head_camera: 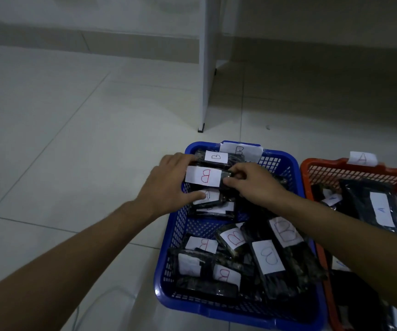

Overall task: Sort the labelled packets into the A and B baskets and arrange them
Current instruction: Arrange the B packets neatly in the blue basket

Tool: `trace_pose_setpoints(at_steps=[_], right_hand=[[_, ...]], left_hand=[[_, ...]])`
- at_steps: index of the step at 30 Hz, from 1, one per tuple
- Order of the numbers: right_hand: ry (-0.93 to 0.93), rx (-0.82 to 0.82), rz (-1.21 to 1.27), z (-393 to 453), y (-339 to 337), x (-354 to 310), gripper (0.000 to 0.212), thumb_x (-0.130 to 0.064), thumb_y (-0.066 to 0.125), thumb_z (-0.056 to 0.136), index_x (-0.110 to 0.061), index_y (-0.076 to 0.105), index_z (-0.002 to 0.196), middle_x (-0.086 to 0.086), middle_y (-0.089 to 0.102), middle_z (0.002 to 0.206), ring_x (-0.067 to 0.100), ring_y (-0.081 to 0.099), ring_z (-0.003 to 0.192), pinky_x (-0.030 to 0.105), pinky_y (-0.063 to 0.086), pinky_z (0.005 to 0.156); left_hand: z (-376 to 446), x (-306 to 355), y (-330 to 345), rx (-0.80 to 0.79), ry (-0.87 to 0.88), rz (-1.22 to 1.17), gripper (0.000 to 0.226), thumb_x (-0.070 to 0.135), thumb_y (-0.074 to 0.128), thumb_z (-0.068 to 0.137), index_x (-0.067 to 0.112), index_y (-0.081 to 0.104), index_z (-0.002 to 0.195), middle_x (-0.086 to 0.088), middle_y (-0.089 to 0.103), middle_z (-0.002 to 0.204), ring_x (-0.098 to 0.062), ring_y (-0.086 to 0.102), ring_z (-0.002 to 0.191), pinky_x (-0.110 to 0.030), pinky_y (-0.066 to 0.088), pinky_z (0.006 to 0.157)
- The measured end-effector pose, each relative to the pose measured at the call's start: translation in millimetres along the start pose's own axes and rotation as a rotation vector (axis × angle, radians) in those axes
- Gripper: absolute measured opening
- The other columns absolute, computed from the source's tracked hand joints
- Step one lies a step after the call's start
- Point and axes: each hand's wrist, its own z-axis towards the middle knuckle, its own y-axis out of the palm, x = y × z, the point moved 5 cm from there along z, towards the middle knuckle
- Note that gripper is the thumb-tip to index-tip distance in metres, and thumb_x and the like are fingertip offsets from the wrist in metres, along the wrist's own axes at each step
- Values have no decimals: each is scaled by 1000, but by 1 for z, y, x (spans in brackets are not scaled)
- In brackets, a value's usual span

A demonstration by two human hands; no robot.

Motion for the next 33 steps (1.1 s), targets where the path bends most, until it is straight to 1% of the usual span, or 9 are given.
trace_pose_setpoints(at_steps=[8, 11, 16, 19, 22, 27, 29, 31, 33], right_hand=[[278, -70, 87, 4, -2, 14, 27, -33, 59, 97, -8, 67, 101, 9, 65, 82, 18, 58, 72, 28, 47, 61], [328, -125, 172, 3, -5, 16, 24, -34, 60, 96, -12, 65, 103, 10, 70, 95, 17, 57, 70, 25, 45, 55], [280, 17, 121, -3, -29, 23, 19, -25, 60, 97, -9, 69, 95, 11, 70, 87, 15, 60, 69, 25, 46, 58], [270, 67, 145, -6, -41, 27, 12, -24, 60, 96, -17, 65, 88, 6, 68, 89, 14, 61, 71, 26, 46, 59], [243, 181, 144, -11, -71, 32, 8, -24, 57, 96, -19, 64, 97, 5, 67, 92, 17, 61, 70, 27, 47, 56], [223, 347, -94, -23, -110, 43, 15, -27, 53, 99, -16, 58, 108, 2, 59, 102, 19, 56, 89, 25, 40, 57], [206, 409, -167, -27, -115, 47, 14, -27, 53, 99, -15, 55, 107, 3, 58, 98, 19, 55, 87, 23, 38, 55], [186, 404, -190, -28, -111, 51, 14, -25, 52, 100, -14, 52, 108, 3, 57, 95, 18, 55, 83, 23, 40, 55], [170, 356, -168, -24, -103, 54, 15, -24, 52, 101, -14, 50, 111, 3, 57, 96, 19, 56, 86, 29, 51, 65]], left_hand=[[5, 3, 9, -95, -67, 235, 112, 64, 79, 60, 23, 21, 147, 0, 27, 150, -22, 25, 137, -45, 31, 108], [2, 7, 14, -105, -51, 300, 119, 68, 78, 58, 23, 15, 147, 1, 16, 153, -21, 17, 141, -47, 28, 112], [7, 7, 14, -87, 14, 395, 109, 60, 78, 63, 23, 15, 144, -2, 14, 154, -24, 16, 141, -47, 28, 111], [10, 12, 10, -89, 44, 377, 112, 63, 78, 61, 24, 15, 146, -2, 18, 153, -24, 18, 140, -46, 27, 112], [9, 26, 8, -75, 134, 346, 108, 71, 72, 63, 22, 21, 146, -1, 24, 151, -23, 22, 139, -45, 27, 111], [23, 51, 12, -72, 206, 286, 78, 66, 63, 76, 25, 36, 137, 3, 39, 141, -20, 27, 133, -40, 28, 107], [31, 59, 16, -90, 208, 302, 67, 62, 59, 81, 27, 40, 135, 4, 40, 139, -19, 27, 132, -38, 27, 107], [36, 64, 21, -117, 209, 330, 63, 60, 56, 84, 28, 42, 137, 5, 40, 138, -19, 26, 133, -39, 26, 110], [40, 67, 25, -137, 217, 360, 62, 60, 55, 87, 30, 42, 139, 5, 40, 139, -20, 25, 134, -41, 26, 111]])
